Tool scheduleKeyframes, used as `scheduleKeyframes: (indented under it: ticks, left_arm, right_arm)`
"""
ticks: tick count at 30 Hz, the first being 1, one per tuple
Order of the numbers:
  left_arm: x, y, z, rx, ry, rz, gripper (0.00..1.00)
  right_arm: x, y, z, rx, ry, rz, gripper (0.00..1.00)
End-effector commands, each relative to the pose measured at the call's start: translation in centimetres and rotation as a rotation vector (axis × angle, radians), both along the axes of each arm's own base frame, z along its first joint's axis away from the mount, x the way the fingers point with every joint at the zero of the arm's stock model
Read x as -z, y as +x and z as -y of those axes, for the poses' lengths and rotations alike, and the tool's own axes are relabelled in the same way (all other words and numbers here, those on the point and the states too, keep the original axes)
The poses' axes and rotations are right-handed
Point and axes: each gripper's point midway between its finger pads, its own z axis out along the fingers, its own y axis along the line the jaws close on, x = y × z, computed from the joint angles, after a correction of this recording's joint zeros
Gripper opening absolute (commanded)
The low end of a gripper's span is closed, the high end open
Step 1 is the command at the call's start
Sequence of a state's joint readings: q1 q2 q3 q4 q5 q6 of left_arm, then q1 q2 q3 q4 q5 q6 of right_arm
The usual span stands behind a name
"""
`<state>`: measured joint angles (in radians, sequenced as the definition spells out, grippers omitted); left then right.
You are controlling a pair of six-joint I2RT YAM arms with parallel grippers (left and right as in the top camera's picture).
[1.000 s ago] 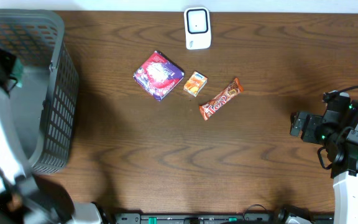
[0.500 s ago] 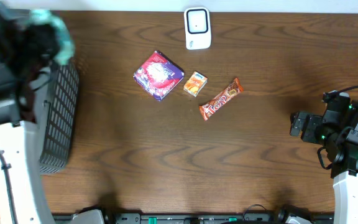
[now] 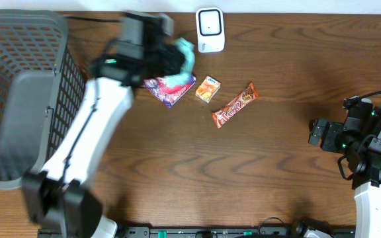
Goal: Scan the item barcode
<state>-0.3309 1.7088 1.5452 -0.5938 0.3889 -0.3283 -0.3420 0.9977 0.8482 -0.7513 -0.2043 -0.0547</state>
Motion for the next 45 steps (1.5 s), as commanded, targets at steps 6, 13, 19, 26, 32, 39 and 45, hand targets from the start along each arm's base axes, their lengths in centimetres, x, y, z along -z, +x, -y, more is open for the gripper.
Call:
scheduleKeyframes:
  ticks: [6,13,19,26,32,39,45]
  left_arm:
    - [9.9,-1.0,4.7,0.114,0.163,-0.142,0.08]
    - [13.6,-2.3,5.9,0.151,0.205,-0.225,0.23]
    - [13.6,-2.5,5.6,0.148,0.21,-0.237,0.43]
    - [8.2,-0.4,2.6,0.07,0.156,-0.13,0.49]
    - [-1.7,0.4,-3.4,-0.066,0.08,0.063,0.84]
    - [-12.0,-1.6,-12.6,-0.278,0.033,0.29,0.93]
    - [-16.2,-4.5,-20.1,-0.47,0.048,0.386,1.0]
  right_arm:
    - [-0.6,0.2,0.3,0.014,-0.003,0.013,0.99]
    - [-0.6,0.2,0.3,0.014,-0.003,0.013,0.99]
    - [-0.6,0.2,0.3,0.014,-0.003,0.013,0.99]
    - [-0.6,0.2,0.3,0.014,-0.003,0.013,0.99]
    - [-0.6,0.2,0.3,0.014,-0.003,0.013,0.99]
    - [-0.6,0.2,0.3,0.014,-0.003,0.013,0.99]
    - [-0.6,0.2,0.3,0.014,-0.003,0.013,0.99]
